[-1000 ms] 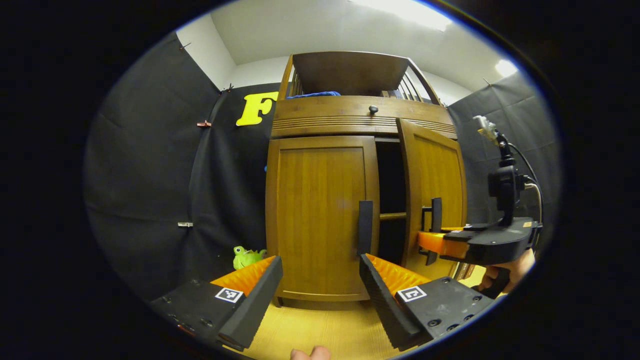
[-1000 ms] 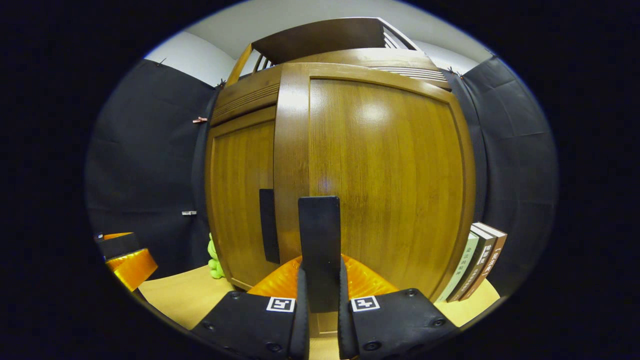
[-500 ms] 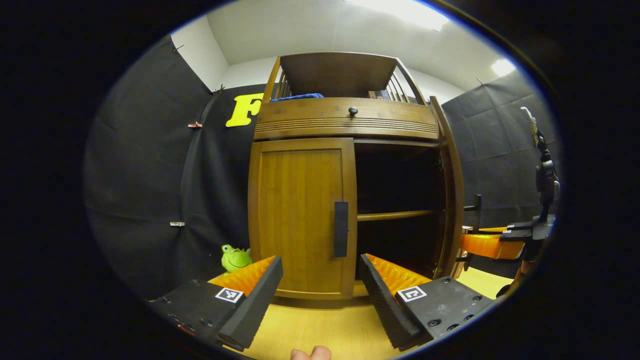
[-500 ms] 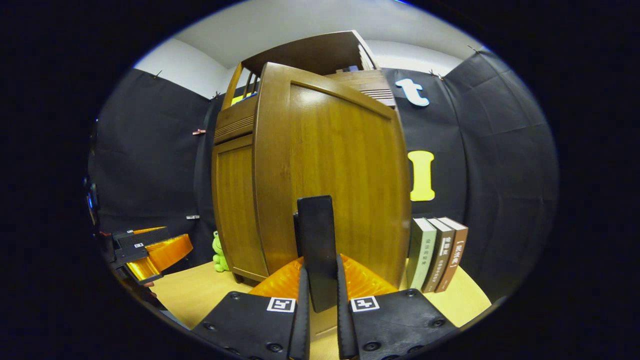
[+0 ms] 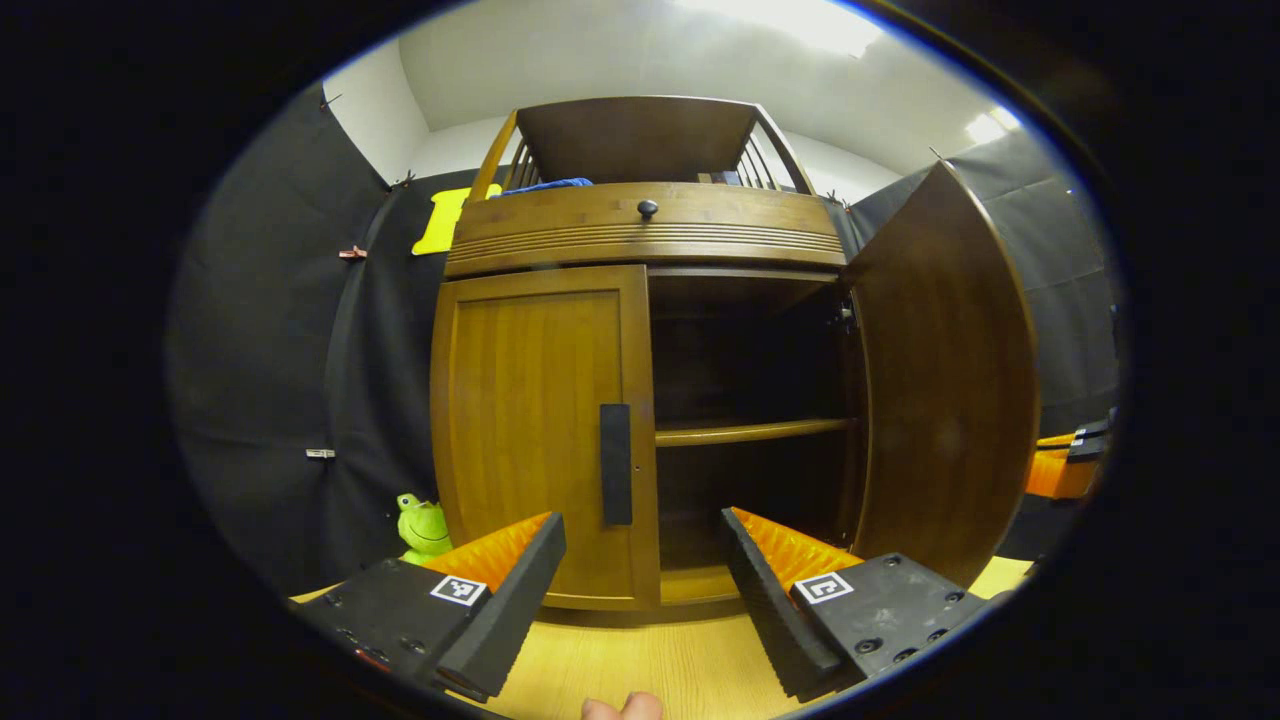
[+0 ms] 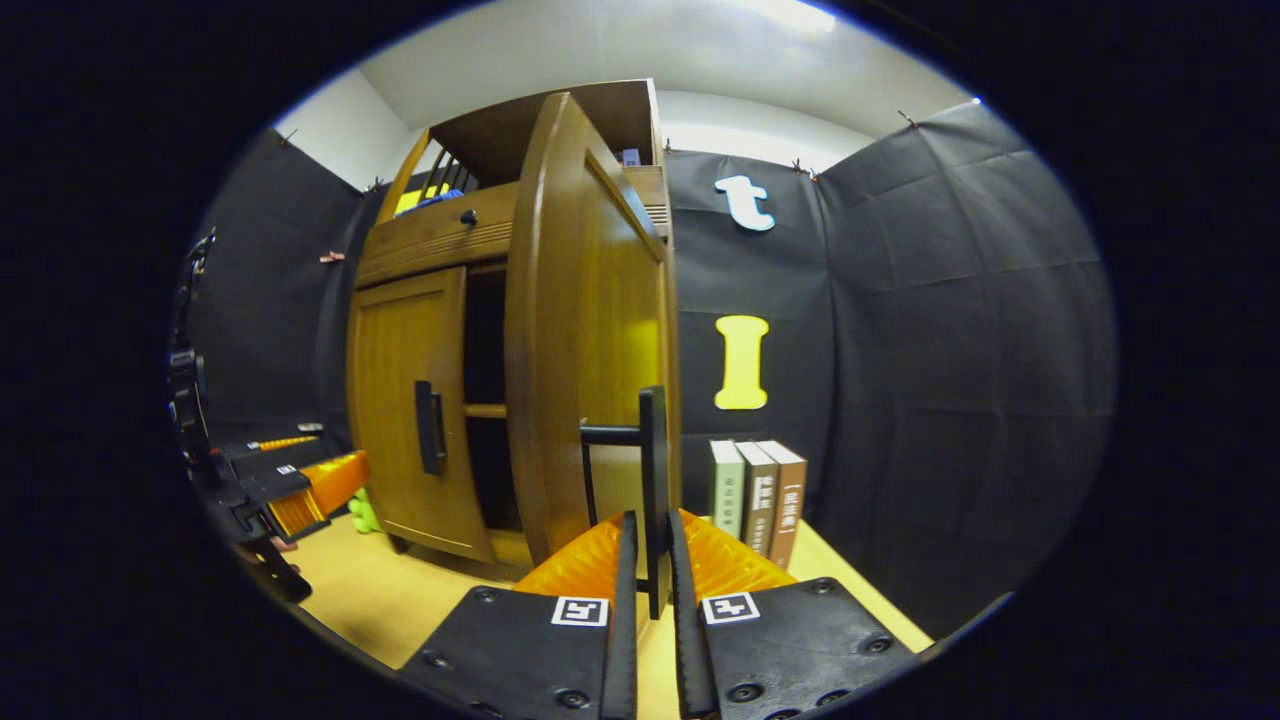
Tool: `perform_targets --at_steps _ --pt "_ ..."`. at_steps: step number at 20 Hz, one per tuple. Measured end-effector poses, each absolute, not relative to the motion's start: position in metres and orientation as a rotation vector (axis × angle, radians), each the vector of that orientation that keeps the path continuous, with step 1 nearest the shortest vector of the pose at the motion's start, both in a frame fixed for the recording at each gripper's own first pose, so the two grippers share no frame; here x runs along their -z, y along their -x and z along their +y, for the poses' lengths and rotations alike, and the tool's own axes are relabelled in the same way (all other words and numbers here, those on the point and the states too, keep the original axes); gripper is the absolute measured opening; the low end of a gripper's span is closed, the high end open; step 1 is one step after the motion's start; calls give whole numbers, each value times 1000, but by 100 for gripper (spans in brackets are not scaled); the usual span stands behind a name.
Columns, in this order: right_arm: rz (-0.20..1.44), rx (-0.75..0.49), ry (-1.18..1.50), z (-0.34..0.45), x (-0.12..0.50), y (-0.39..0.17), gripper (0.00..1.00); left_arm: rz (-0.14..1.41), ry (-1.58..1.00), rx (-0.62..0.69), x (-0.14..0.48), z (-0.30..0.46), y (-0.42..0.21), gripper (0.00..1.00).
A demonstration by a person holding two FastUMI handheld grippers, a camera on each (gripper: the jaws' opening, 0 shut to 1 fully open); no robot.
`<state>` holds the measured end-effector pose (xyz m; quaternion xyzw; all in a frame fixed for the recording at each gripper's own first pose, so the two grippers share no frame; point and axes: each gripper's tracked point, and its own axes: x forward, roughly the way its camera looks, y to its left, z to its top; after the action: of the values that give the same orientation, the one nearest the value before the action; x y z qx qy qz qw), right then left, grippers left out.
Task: Open the right door of the double-door shoe cabinet with the right hand, and open the left door with the left hand.
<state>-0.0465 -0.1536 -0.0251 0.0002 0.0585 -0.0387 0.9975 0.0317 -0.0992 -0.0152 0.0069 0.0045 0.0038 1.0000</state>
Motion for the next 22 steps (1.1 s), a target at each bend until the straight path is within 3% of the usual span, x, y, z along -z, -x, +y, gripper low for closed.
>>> perform_targets --at_steps 4,6,7,8,11,13,14,17,22 --pt "106 105 -11 -175 20 58 10 23 -27 -34 24 -99 -53 96" --pt "105 124 -19 -187 23 64 28 27 -26 -52 30 -93 -67 96" --pt "101 156 -14 -197 24 67 26 33 -24 -61 32 -89 -73 96" --pt "90 199 3 -212 24 73 34 37 -21 -70 35 -84 -79 96" --pt "21 322 48 -245 16 99 79 25 -18 -97 39 -73 -101 96" --pt "-21 324 17 -246 14 112 82 36 -11 -99 48 -70 -116 96" --pt "-29 308 -9 -239 17 114 100 39 -9 -99 53 -70 -124 96" --pt "-34 185 -50 -204 21 114 98 29 -33 -128 56 -56 -144 96" --pt "-108 150 5 -197 -5 121 98 37 2 -149 61 -49 -168 96"
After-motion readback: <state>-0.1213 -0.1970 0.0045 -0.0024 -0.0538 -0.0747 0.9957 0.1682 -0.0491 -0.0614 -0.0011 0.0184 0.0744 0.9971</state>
